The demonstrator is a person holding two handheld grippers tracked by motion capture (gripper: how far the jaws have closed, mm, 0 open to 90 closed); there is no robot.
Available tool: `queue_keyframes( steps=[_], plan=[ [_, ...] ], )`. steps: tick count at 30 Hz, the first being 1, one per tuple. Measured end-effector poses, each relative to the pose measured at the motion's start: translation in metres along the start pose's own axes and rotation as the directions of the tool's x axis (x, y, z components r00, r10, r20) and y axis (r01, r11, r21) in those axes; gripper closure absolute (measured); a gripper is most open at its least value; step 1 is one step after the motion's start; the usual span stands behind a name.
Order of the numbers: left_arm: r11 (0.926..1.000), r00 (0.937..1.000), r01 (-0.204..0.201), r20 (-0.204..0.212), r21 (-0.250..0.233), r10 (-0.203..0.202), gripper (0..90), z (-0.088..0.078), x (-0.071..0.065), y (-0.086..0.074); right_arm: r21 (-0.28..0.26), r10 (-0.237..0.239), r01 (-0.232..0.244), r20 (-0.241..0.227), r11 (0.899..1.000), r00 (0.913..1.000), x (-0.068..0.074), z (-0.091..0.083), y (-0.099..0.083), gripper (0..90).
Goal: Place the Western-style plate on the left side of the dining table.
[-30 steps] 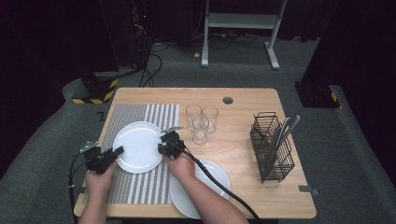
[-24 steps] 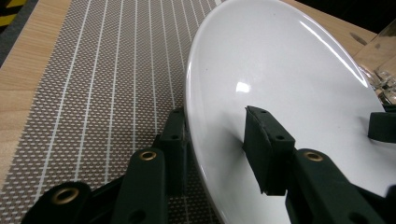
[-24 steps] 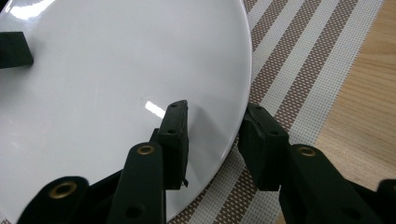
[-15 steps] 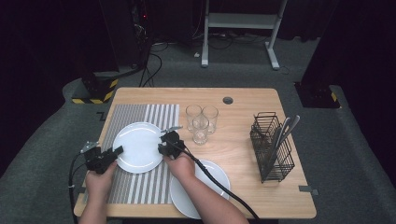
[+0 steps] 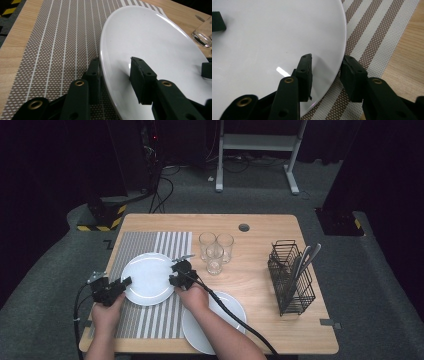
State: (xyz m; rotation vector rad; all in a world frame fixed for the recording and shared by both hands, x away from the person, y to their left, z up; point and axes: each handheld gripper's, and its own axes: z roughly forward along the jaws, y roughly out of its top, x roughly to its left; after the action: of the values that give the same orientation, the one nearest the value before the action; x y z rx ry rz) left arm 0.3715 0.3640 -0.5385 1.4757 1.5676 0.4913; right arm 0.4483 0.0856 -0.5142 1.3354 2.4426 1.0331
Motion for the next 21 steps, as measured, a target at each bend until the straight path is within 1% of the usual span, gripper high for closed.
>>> queue_keyframes(
  steps=[8, 13, 19, 21],
  plan=[
    [1.0000, 0.9999, 0.003, -0.011, 0.005, -0.003, 62.6, -0.0001, 0.0000, 0.0002, 0.011, 0.002, -0.002, -0.005, 1.000, 1.0000, 0.0005, 0.0005, 0.0001, 61.1],
    [0.9999, 0.9995, 0.000, -0.031, 0.011, 0.001, 63.8, 0.0003, -0.0009, 0.0004, 0.023, 0.004, -0.004, -0.007, 1.000, 1.0000, -0.0001, 0.0013, 0.0006, 60.0],
    [0.9999, 0.9993, 0.000, -0.037, 0.014, 0.001, 64.9, 0.0001, -0.0007, 0.0006, 0.028, 0.009, -0.009, -0.008, 1.000, 0.9999, -0.0006, 0.0015, 0.0007, 59.8],
    [0.9999, 0.9994, 0.008, -0.033, 0.012, -0.007, 65.6, -0.0006, 0.0001, 0.0006, 0.028, 0.010, -0.010, -0.007, 1.000, 0.9999, -0.0006, 0.0015, 0.0007, 59.7]
  ],
)
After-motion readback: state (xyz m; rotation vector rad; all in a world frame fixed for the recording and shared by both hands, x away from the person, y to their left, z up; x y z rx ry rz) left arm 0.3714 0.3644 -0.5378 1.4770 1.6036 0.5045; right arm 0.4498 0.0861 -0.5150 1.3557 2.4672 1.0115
